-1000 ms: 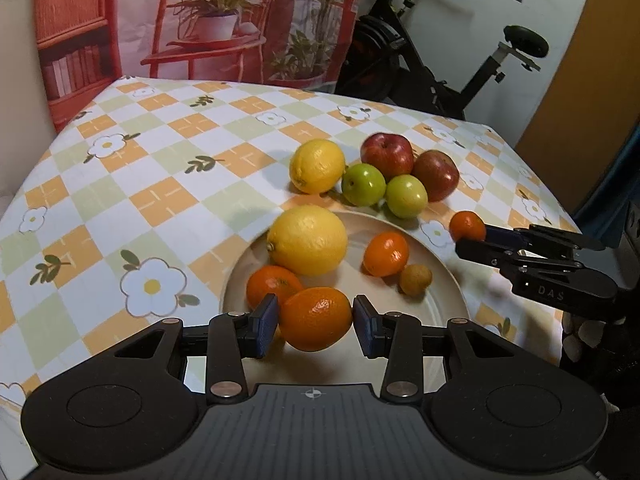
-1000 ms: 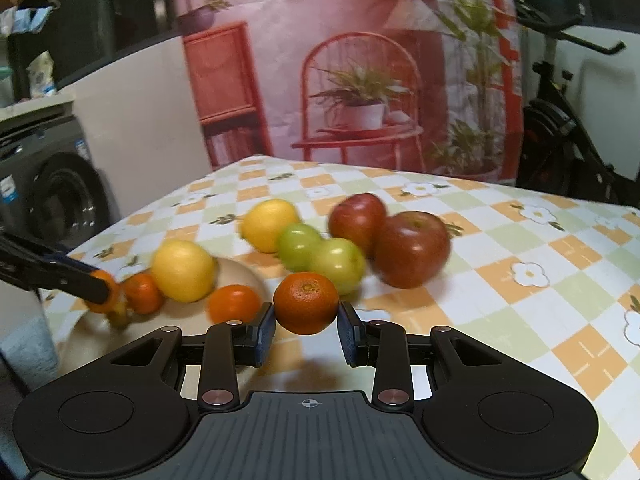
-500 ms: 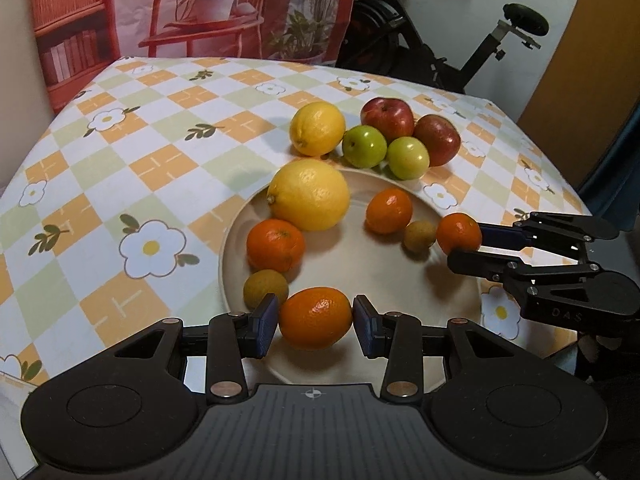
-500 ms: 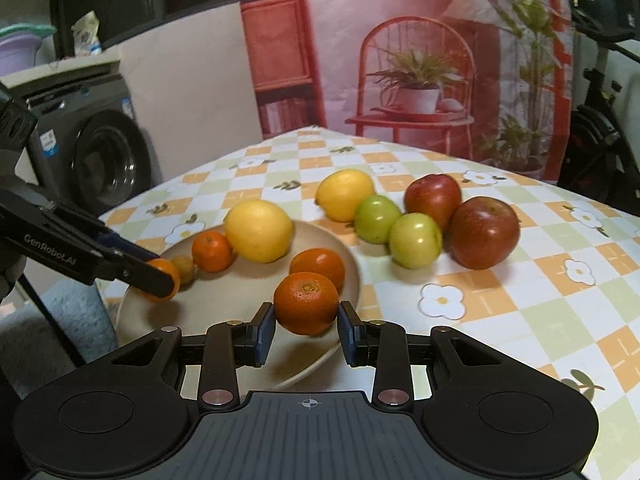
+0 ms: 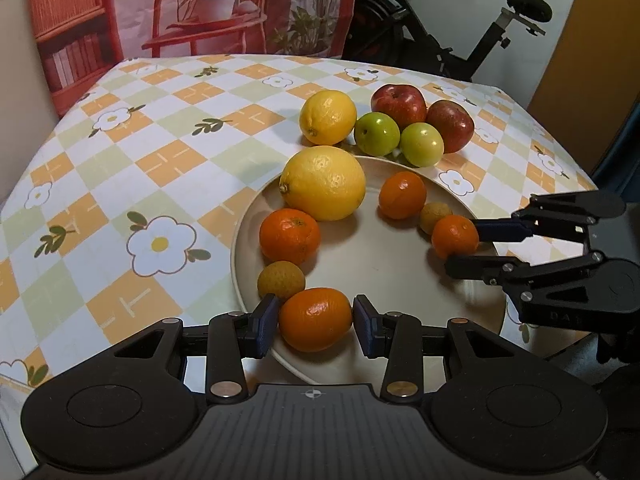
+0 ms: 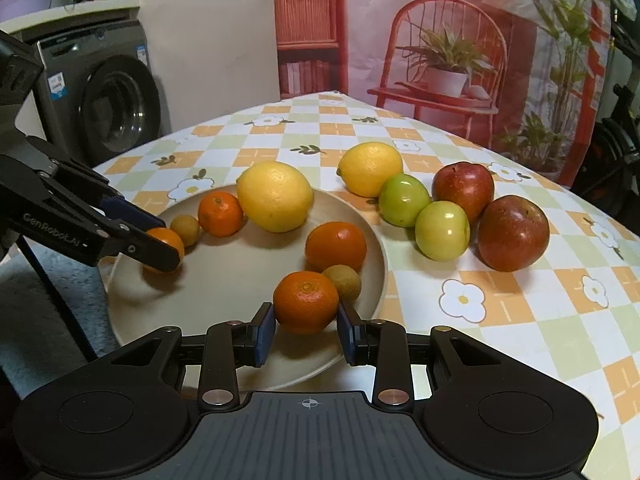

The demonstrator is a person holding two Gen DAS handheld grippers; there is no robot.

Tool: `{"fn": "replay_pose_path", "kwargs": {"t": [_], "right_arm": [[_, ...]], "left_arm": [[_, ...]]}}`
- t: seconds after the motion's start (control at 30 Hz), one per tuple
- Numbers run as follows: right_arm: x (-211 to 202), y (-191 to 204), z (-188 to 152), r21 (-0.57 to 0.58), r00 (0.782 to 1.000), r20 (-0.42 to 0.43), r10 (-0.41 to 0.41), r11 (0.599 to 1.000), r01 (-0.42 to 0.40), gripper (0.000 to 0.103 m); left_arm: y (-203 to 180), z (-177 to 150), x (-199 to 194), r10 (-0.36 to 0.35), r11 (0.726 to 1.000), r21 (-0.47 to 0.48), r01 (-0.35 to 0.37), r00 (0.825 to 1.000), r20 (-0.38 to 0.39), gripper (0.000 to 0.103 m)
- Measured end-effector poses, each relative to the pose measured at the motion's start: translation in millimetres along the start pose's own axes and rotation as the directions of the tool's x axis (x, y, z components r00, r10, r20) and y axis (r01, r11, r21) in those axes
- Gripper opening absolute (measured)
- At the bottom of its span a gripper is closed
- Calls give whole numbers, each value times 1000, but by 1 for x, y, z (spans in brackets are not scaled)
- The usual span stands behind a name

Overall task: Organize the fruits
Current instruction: 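Carry both held tangerines over the cream plate, then lower both tangerines into the cream plate and open both grippers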

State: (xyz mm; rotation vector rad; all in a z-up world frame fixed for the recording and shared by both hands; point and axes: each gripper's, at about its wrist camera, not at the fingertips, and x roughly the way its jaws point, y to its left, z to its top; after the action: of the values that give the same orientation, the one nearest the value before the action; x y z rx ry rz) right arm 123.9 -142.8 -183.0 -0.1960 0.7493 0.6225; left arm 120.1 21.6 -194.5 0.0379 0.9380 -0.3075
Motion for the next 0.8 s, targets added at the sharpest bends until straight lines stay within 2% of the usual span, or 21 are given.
{"fn": "replay_pose_path", "kwargs": {"t": [0.3, 0.8], "right_arm": [[7, -2, 4, -18, 1000, -4, -27, 999, 26, 31], [-1, -2, -2, 8, 1000, 22, -7, 1000, 7, 31]], "left_arm": [[0, 0, 0, 19, 1000, 10, -20, 1000, 16, 43], [-1, -3, -7, 34, 999, -3, -34, 999, 31, 43]]}}
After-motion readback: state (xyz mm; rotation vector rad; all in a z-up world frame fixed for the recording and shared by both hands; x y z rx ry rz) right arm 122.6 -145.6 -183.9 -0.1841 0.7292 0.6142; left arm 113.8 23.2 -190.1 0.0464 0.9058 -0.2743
